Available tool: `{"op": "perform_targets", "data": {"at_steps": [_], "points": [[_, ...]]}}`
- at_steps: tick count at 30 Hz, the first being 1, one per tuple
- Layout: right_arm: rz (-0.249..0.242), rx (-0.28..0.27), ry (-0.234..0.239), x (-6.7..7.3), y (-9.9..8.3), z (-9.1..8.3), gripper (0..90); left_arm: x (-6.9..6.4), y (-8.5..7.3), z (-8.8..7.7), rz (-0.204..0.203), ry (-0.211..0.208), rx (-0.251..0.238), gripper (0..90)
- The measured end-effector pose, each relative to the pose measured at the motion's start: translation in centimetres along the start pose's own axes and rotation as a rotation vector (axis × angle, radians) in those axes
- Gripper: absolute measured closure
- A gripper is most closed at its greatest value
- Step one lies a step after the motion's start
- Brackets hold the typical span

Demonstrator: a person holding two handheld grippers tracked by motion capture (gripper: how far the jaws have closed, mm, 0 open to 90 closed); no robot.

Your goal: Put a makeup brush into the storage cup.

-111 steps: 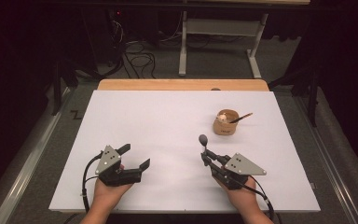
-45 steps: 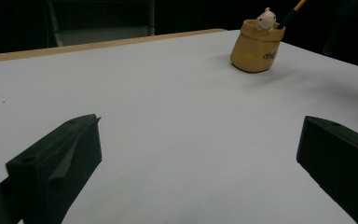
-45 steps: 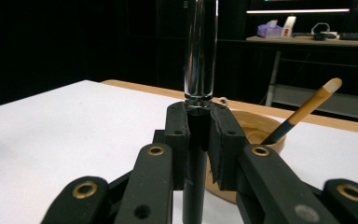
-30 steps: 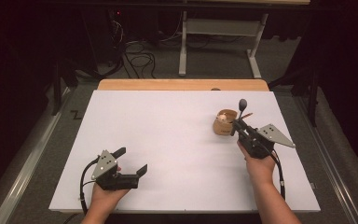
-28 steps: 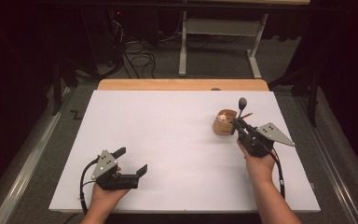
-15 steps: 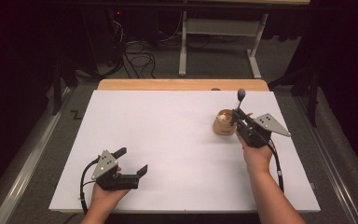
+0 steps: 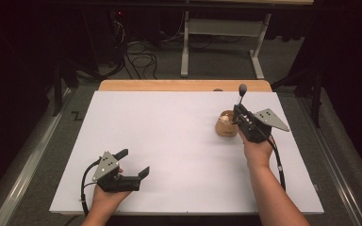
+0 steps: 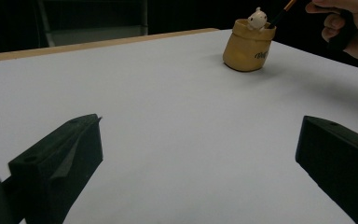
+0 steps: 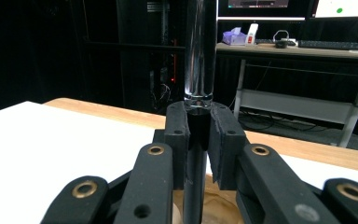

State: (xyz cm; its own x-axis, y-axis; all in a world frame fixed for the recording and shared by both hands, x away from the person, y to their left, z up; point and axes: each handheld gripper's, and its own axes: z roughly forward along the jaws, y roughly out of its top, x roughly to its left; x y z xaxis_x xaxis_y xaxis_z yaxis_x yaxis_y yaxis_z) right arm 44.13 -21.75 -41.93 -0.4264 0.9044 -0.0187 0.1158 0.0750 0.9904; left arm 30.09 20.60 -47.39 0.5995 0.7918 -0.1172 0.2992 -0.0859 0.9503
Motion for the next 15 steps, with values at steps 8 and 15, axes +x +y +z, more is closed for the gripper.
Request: {"op": "perform_targets", "data": {"at_steps": [8, 15], "points": [[0.007, 0.009, -0.006, -0.12, 0.03, 0.13, 80.6, 0.04, -0.01, -0.03, -0.003, -0.002, -0.001, 1.5], [0.013, 0.013, -0.008, -0.28, -0.21, 0.47, 80.6, -0.01, -0.02, -0.01, -0.004, -0.005, 0.0, 1.6]]}}
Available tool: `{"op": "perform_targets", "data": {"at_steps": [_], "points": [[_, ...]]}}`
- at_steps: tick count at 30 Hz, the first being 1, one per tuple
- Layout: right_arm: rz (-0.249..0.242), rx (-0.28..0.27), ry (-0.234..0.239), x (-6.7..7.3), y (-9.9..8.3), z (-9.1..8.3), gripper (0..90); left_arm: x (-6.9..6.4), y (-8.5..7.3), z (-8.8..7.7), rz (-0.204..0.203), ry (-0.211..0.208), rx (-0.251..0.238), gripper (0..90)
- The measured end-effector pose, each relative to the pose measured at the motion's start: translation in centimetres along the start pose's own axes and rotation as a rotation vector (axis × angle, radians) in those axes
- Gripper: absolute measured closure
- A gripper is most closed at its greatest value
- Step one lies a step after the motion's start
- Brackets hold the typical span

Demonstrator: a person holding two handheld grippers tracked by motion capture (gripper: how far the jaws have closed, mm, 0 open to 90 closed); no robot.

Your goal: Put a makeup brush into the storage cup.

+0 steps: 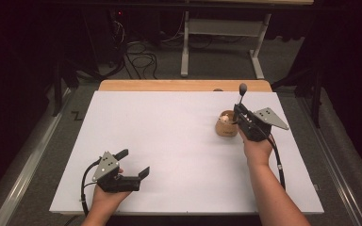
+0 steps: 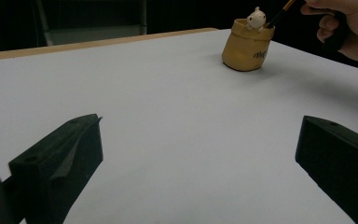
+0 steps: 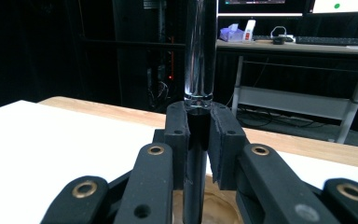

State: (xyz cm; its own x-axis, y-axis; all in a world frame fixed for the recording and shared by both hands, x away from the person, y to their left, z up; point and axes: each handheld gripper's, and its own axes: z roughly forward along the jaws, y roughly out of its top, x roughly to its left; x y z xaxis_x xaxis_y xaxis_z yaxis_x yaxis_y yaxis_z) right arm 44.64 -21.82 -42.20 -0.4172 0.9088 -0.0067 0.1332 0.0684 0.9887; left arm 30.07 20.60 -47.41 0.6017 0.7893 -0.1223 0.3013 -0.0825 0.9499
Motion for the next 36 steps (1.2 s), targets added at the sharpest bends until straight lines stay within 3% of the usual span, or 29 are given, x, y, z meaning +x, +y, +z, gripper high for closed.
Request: {"op": "perform_targets", "data": {"at_steps": [36], "points": [[0.011, 0.067, -0.021, 0.1, -2.2, 1.2, 80.1, 0.1, 0.0, -0.1, 0.003, -0.008, 0.004, 1.5]]}}
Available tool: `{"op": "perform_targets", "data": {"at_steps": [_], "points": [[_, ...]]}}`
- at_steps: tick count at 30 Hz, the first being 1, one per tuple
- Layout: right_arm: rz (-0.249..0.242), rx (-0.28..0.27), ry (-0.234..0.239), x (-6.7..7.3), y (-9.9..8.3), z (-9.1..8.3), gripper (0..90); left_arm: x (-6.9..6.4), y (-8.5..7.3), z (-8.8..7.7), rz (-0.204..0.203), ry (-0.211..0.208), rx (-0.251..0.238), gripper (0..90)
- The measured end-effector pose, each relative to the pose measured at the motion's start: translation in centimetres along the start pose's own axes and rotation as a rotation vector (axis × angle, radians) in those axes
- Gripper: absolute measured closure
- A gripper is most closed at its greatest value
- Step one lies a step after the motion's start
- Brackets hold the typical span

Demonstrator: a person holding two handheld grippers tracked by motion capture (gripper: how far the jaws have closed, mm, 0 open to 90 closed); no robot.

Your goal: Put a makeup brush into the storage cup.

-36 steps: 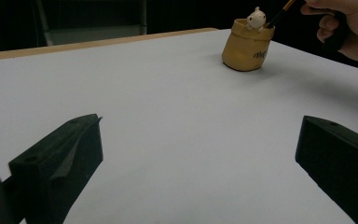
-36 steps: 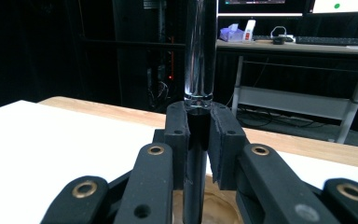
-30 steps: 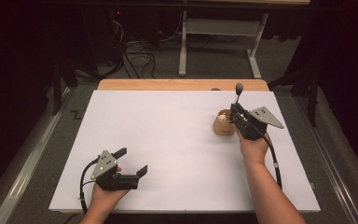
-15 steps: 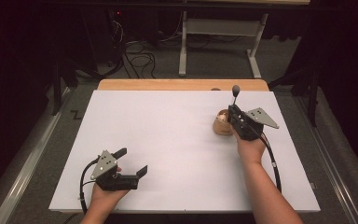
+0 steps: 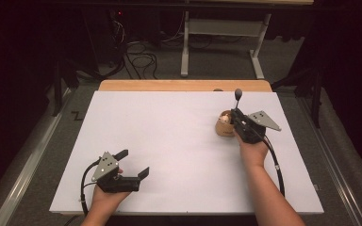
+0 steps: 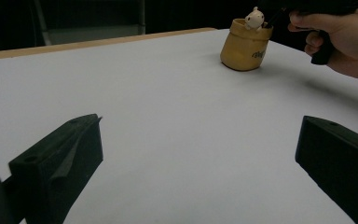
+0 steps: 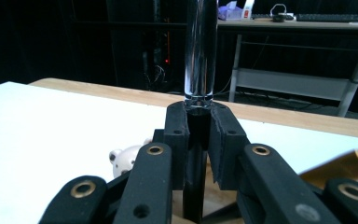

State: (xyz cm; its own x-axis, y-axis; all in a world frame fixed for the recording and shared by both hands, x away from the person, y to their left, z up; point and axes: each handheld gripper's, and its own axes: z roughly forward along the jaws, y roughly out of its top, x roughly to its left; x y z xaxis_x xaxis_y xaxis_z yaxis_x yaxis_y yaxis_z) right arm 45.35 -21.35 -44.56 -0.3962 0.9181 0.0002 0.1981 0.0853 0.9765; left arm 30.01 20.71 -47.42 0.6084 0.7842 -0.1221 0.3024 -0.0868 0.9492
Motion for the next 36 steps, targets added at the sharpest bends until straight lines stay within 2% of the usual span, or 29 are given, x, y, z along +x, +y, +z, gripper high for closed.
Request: {"op": "perform_targets", "data": {"at_steps": [10, 18, 23, 28, 36], "points": [[0.004, 0.031, -0.003, -0.08, -0.73, -0.2, 79.8, -0.09, -0.01, 0.09, 0.006, -0.004, 0.009, 1.5], [-0.005, 0.027, -0.008, -0.25, -0.58, -0.3, 79.4, -0.12, -0.04, 0.16, 0.007, -0.006, 0.008, 1.5], [0.011, 0.009, 0.008, -0.33, -0.28, -0.43, 67.0, -0.11, -0.04, 0.18, 0.007, -0.007, 0.008, 1.5], [0.011, 0.003, 0.015, -0.32, -0.13, -0.56, 61.9, -0.19, -0.05, 0.24, 0.006, -0.008, 0.007, 1.6], [0.008, 0.003, 0.029, -0.18, -0.01, -0.73, 58.8, -0.2, -0.05, 0.28, 0.006, -0.01, 0.008, 1.5]]}}
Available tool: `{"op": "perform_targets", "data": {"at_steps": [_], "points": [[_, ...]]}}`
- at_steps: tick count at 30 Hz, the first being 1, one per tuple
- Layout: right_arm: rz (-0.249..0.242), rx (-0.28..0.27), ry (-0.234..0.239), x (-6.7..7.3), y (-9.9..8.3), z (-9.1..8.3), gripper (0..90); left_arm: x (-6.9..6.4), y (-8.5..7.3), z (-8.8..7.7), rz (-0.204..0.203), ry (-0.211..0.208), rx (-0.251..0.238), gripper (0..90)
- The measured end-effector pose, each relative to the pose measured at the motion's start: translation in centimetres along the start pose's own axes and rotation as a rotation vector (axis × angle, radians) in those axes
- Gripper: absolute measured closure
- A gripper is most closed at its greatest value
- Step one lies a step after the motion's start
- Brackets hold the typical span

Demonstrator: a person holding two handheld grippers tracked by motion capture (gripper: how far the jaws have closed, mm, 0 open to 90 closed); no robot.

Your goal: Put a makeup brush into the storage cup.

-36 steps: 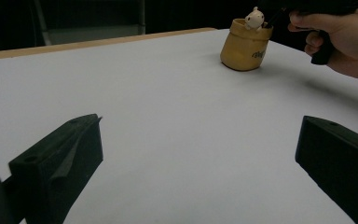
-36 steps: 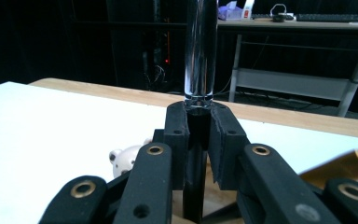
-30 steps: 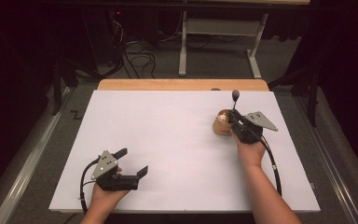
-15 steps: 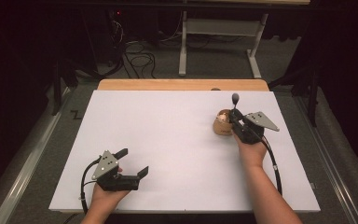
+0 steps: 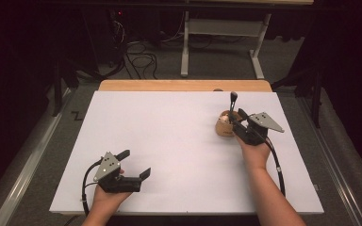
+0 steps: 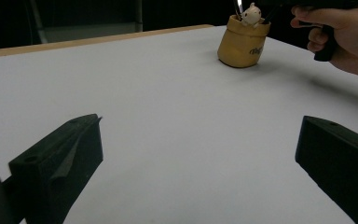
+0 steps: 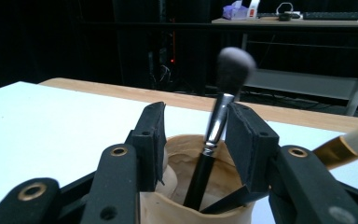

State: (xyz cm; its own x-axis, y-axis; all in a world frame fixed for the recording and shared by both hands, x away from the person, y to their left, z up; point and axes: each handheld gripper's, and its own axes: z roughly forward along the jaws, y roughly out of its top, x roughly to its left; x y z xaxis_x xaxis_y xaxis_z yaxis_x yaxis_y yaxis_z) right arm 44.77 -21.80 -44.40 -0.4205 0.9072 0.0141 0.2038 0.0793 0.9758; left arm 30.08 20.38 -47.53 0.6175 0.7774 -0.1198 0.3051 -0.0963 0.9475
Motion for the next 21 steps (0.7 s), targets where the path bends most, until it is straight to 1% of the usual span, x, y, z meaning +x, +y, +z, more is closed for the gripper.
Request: {"op": "perform_targets", "data": {"at_steps": [4, 10, 11, 12, 17, 18, 21], "points": [[-0.004, 0.008, 0.01, 0.11, 0.0, -0.01, 58.4, -0.02, 0.0, 0.01, 0.001, -0.001, 0.001, 1.5], [-0.003, 0.011, 0.011, 0.17, 0.04, -0.06, 58.5, 0.0, 0.02, -0.02, 0.0, 0.001, 0.0, 1.6], [-0.013, 0.008, 0.016, 0.12, 0.05, -0.05, 58.4, 0.0, 0.02, -0.02, 0.0, 0.001, 0.0, 1.5], [-0.012, 0.01, 0.018, 0.14, 0.06, -0.07, 58.4, 0.0, 0.02, -0.01, 0.0, -0.001, 0.0, 1.6], [-0.014, 0.031, 0.042, 0.31, -0.01, -0.24, 55.5, 0.02, 0.02, 0.03, -0.002, -0.001, 0.0, 1.6], [-0.023, 0.03, 0.045, 0.33, 0.0, -0.27, 54.7, 0.03, 0.01, 0.04, -0.002, -0.001, 0.0, 1.5], [-0.026, 0.029, 0.059, 0.53, 0.07, -0.52, 52.4, 0.03, 0.0, 0.04, 0.0, -0.002, 0.003, 1.5]]}}
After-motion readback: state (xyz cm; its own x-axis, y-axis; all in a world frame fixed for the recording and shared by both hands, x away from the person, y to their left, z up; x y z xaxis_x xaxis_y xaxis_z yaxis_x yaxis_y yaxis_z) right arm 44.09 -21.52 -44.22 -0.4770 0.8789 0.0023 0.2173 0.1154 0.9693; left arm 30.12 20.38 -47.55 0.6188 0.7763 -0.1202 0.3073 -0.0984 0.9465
